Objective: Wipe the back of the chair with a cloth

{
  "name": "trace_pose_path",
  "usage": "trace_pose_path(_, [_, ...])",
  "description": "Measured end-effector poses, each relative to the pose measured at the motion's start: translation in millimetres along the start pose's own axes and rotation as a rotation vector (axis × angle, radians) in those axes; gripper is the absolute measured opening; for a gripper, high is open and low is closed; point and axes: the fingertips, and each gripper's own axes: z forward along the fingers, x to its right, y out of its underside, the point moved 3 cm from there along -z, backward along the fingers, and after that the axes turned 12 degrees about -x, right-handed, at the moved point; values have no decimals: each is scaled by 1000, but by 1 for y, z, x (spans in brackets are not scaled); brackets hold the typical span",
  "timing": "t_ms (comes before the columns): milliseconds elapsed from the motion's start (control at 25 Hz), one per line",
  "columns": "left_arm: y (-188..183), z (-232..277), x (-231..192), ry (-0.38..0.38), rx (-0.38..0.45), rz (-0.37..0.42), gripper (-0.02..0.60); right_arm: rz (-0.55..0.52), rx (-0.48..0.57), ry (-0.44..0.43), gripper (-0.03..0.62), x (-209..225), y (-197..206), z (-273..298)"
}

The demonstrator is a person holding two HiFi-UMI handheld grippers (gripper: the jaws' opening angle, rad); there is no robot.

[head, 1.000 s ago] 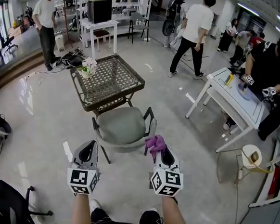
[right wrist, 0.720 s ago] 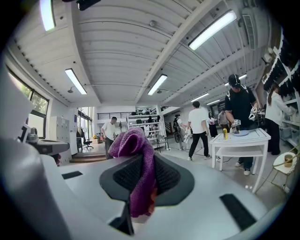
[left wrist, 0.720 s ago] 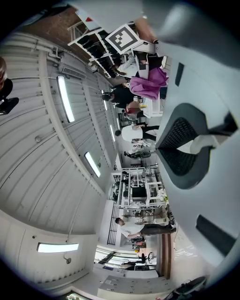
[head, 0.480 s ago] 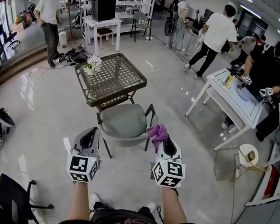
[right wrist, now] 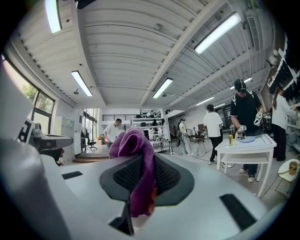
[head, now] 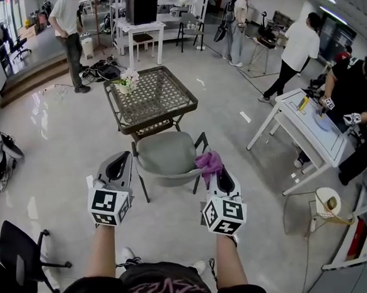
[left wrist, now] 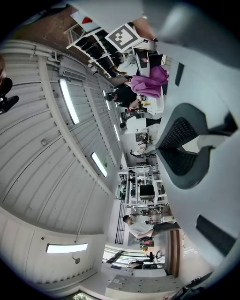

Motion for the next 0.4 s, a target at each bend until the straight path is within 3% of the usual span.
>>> trace_pose_path(400, [-12, -4, -5, 6, 1, 14, 9, -17, 2, -8, 78, -8, -10, -1])
